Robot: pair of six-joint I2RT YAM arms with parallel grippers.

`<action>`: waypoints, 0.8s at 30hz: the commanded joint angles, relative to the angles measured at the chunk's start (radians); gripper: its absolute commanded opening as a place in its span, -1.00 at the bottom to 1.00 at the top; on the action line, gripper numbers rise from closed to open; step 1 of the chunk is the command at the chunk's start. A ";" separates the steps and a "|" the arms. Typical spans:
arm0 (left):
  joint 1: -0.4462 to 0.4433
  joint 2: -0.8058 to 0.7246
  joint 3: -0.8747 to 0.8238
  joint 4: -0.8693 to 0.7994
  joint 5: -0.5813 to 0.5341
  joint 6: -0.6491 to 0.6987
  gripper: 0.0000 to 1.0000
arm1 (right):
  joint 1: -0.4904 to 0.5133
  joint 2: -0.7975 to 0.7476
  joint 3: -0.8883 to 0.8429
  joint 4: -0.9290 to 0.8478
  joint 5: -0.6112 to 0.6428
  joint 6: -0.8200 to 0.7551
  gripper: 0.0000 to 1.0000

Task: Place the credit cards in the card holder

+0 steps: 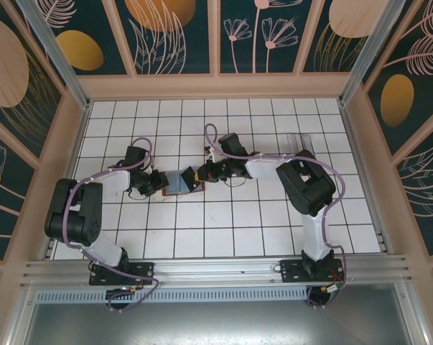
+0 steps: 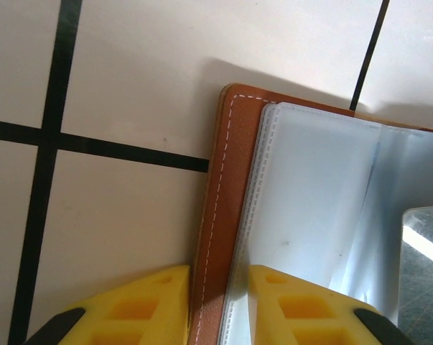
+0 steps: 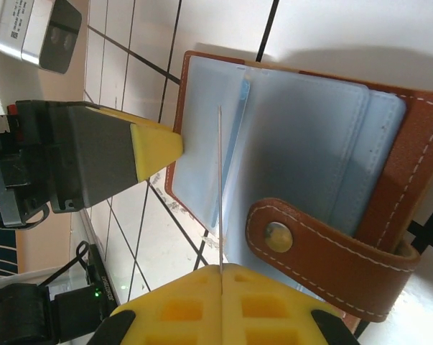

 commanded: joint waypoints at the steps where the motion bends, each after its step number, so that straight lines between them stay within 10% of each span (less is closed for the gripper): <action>1: -0.008 0.038 0.010 0.008 -0.013 0.003 -0.46 | -0.007 0.039 0.015 -0.006 -0.036 0.009 -1.00; 24: -0.008 0.032 -0.023 0.054 0.012 -0.022 -0.56 | 0.033 0.121 0.062 0.029 0.099 0.147 -1.00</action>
